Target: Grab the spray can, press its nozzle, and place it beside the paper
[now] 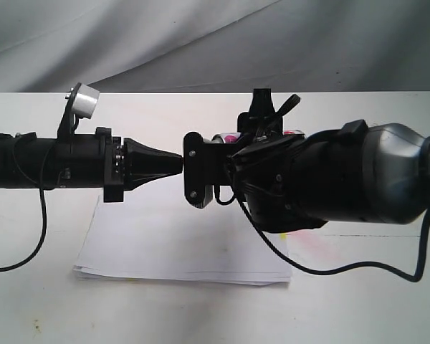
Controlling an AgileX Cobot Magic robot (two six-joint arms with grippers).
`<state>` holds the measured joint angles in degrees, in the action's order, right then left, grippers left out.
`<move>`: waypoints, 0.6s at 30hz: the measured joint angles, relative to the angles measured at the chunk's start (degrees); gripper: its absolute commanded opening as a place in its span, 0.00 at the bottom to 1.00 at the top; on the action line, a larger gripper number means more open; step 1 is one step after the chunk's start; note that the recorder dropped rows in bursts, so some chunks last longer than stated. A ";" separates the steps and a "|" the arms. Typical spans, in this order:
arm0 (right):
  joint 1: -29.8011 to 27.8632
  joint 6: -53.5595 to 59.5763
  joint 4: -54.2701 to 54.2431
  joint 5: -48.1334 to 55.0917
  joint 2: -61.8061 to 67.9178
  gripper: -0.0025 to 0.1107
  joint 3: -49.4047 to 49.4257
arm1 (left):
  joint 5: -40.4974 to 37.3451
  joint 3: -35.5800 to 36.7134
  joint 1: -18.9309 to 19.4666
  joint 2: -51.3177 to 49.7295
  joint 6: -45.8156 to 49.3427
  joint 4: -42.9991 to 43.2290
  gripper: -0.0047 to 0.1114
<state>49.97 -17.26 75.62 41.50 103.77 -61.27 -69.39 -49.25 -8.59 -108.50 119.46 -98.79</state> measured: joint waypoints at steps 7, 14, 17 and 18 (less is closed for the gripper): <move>0.00 0.00 0.10 0.00 0.00 0.02 0.00 | 1.79 -2.07 -0.60 -1.00 0.08 -0.22 0.04; 0.00 0.00 0.10 0.00 0.00 0.02 0.00 | 3.10 -3.84 -0.73 -3.03 0.08 -0.37 0.04; 0.00 0.00 0.10 0.00 0.00 0.02 0.00 | 3.24 -3.97 -0.73 -3.27 0.08 -0.43 0.04; 0.00 0.00 0.10 0.00 0.00 0.02 0.00 | 3.39 -4.09 -0.73 -3.27 0.08 -0.43 0.04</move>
<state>49.97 -17.26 75.72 41.50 103.77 -61.27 -66.00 -53.34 -9.32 -111.77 119.54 -99.22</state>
